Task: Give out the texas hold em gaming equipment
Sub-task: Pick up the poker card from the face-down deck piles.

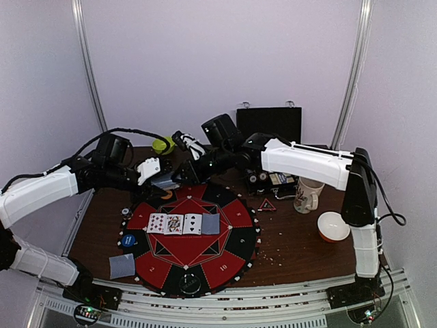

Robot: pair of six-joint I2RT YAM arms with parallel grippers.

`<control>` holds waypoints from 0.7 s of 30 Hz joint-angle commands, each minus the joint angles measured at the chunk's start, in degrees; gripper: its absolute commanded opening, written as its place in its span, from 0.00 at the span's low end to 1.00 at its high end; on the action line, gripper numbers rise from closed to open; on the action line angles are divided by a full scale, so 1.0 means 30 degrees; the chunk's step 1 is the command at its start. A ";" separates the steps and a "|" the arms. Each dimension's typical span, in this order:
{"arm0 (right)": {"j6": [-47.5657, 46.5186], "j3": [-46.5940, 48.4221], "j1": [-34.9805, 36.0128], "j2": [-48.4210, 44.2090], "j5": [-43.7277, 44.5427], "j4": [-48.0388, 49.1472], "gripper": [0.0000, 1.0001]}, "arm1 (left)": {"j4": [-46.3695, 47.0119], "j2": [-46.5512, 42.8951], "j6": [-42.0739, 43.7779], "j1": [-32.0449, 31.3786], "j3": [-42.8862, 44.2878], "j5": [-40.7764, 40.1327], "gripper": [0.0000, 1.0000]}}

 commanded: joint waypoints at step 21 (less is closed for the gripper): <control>0.0304 -0.1591 -0.0289 -0.3041 0.1342 -0.1010 0.00 | 0.0879 0.0014 -0.0108 -0.0048 -0.0098 -0.0398 0.38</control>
